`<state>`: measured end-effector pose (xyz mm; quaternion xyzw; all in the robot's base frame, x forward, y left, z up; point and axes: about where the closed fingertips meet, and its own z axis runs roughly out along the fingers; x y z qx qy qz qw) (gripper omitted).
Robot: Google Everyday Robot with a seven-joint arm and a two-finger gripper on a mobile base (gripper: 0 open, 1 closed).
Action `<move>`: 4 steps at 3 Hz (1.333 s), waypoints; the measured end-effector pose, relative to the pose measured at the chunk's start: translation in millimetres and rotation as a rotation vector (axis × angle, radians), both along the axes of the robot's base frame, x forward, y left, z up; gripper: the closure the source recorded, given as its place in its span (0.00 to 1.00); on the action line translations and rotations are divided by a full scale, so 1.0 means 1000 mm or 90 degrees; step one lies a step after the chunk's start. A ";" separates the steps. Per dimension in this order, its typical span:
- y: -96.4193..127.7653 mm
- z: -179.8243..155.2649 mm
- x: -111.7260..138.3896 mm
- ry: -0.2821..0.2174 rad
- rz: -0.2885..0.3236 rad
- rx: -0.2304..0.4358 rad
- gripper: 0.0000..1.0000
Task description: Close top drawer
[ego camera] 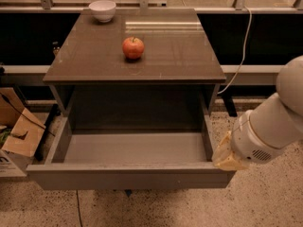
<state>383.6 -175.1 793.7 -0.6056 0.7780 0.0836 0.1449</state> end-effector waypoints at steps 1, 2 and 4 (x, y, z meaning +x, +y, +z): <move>-0.003 -0.046 -0.004 0.002 -0.031 0.018 1.00; -0.005 -0.075 -0.004 0.007 -0.053 0.033 1.00; -0.010 -0.142 0.024 0.030 -0.096 0.100 1.00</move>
Offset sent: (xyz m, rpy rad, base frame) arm -0.0014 -0.0087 -0.1109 0.0834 0.0241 -0.1262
